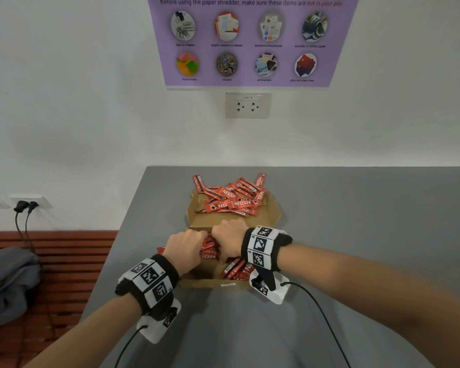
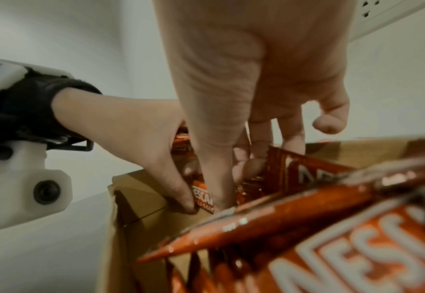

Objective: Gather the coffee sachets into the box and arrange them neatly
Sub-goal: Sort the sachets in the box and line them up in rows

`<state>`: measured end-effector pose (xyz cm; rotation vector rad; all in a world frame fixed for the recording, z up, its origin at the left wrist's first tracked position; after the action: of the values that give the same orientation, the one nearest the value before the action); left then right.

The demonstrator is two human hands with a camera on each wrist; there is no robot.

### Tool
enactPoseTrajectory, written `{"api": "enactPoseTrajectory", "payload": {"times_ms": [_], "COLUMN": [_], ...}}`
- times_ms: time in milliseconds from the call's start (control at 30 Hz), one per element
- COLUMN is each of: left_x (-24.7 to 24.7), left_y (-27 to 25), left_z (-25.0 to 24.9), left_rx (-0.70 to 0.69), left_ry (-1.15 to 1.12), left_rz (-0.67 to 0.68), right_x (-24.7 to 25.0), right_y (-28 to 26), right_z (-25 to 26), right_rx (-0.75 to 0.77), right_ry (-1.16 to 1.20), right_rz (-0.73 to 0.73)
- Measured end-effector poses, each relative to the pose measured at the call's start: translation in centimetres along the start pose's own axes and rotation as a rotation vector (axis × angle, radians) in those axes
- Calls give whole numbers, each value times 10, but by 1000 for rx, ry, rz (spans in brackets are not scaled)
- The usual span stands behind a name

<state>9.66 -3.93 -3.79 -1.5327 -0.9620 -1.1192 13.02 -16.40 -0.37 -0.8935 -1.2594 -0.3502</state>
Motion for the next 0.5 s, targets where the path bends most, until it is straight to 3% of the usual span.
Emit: {"api": "enactPoseTrajectory", "payload": {"times_ms": [133,267,333,500], "left_x": [17,32,31,29], "left_y": [-5,-8,-7,-5], "left_z": [1,-7,-16,-23], "left_rx": [20,14,-32,-47], "left_ry": [-144,-438,-509,-650], "left_rz": [-65,-191,-154,-144], "right_x": [7,15,18,16], "right_y": [-4,-14,-23,-39], "right_z": [-8,-18,-17,-31], "right_rx": [1,194,256,235], "right_ry": [99,575,576,619], "right_rz": [-63,-253,-340,-449]}}
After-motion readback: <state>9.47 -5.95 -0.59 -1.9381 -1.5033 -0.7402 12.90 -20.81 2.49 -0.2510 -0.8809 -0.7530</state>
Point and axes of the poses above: each hand's wrist, its own y-axis towards the middle knuckle, its own x-axis out of the back of the hand, z = x × y, the point moved 1 cm from there along y, towards the middle knuckle, and after that the axes turned 2 degrees about z, right-handed, at the moved point
